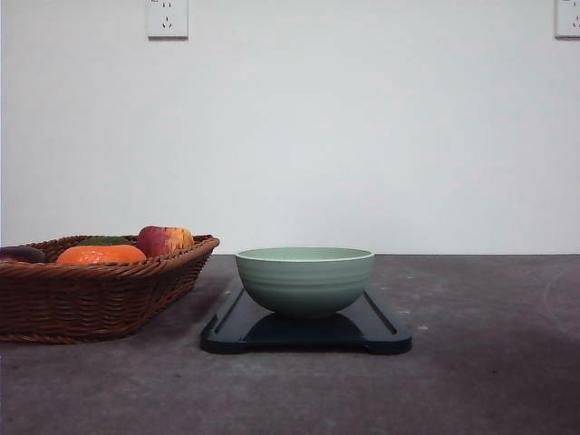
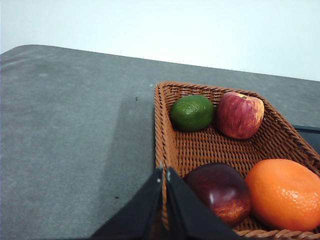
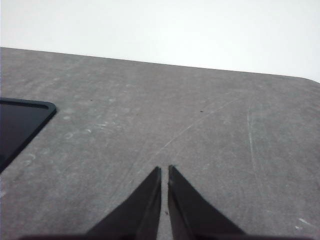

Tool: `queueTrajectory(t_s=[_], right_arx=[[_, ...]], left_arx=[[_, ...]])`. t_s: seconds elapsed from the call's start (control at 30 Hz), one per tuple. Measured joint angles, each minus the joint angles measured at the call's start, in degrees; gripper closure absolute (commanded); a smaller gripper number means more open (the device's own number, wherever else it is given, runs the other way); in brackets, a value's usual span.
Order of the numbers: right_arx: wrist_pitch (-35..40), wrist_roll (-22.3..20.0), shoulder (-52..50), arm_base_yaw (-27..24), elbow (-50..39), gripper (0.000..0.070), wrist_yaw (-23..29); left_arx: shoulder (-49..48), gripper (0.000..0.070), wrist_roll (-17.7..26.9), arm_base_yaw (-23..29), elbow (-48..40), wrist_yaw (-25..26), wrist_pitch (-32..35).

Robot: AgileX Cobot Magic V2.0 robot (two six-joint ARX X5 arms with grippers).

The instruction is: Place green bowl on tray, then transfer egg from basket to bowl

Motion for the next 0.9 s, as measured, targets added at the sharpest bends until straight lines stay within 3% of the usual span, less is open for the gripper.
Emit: queueTrajectory(t_s=[0.9], right_arx=[[0.01, 0.0, 0.0, 0.0, 0.0, 0.0684, 0.02]], left_arx=[[-0.02, 0.07, 0.0, 0.0, 0.0, 0.0, -0.01]])
